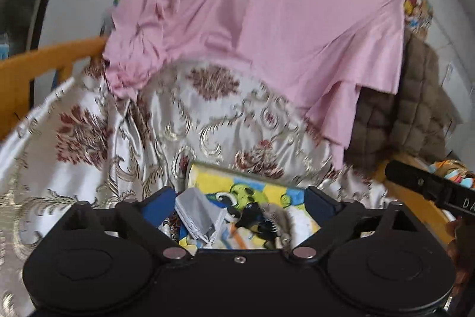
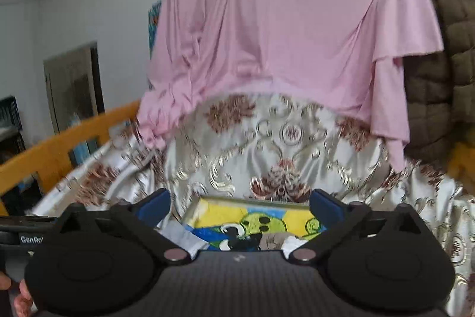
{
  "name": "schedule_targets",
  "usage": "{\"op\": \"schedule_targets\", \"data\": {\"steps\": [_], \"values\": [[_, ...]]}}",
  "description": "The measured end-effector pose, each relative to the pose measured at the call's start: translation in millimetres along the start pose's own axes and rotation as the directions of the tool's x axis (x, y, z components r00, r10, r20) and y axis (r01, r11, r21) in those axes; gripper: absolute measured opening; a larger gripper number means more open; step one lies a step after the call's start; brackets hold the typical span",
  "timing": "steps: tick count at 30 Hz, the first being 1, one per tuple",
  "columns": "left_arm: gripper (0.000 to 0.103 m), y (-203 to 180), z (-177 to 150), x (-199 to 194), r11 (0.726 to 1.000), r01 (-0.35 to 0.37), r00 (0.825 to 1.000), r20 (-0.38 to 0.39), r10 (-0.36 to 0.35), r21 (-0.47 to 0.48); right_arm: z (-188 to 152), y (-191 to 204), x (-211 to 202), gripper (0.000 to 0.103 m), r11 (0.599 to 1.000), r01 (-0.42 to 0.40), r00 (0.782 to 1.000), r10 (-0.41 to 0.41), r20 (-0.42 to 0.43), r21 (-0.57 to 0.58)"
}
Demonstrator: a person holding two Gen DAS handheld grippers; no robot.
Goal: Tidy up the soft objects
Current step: 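Lower both items into the tray and open both grippers, then move both open grippers back to the pile of remaining items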
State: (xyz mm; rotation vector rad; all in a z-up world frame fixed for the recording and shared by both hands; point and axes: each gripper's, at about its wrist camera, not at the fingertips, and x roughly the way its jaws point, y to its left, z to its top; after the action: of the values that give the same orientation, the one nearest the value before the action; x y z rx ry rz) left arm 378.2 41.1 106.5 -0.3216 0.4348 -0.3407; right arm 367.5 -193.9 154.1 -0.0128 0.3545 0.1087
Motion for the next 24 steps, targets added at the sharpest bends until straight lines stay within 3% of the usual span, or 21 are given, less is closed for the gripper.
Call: {"op": "schedule_targets", "data": {"steps": [12, 24], "values": [[0.102, -41, -38, -121, 0.994, 0.042, 0.988, 0.146, -0.056, 0.099, -19, 15, -129, 0.103, 0.999, 0.042, 0.988, -0.045, 0.149, 0.022], [0.102, -68, -108, -188, 0.984, 0.084, 0.979, 0.171, -0.111, 0.159, -69, 25, -212, 0.103, 0.992, 0.118, 0.976, -0.109, 0.188, -0.038]]}}
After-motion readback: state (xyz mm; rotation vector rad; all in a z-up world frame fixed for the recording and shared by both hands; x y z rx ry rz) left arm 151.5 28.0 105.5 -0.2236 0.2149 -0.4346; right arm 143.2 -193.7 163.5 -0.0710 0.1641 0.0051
